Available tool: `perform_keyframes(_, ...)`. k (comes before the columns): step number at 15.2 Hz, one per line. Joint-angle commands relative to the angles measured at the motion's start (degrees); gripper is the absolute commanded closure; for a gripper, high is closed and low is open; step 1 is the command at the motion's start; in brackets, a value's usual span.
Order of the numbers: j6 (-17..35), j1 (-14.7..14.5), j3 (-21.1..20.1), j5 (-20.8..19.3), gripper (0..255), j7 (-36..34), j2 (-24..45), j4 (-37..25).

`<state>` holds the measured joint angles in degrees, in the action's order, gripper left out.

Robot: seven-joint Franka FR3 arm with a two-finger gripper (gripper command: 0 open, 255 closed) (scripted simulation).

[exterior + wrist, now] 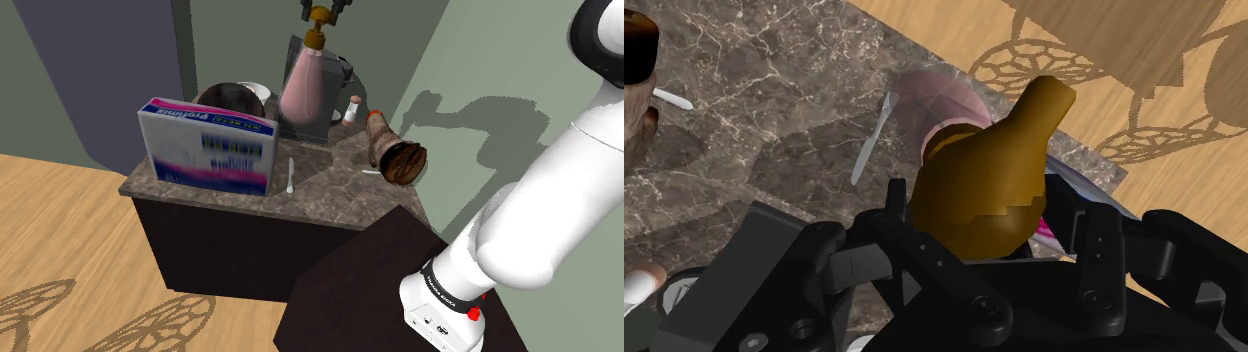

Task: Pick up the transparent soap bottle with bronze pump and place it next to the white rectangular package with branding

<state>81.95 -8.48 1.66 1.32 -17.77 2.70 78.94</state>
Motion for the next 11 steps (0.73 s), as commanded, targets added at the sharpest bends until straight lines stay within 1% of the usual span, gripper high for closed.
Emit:
perform_keyframes(1,0.43,-0.41,-0.37,0.04,255,-0.85,1.52,-1.15)
perform_keyframes(11,9.21,-0.47,-0.41,-0.04,255,-0.73,-1.48,10.62)
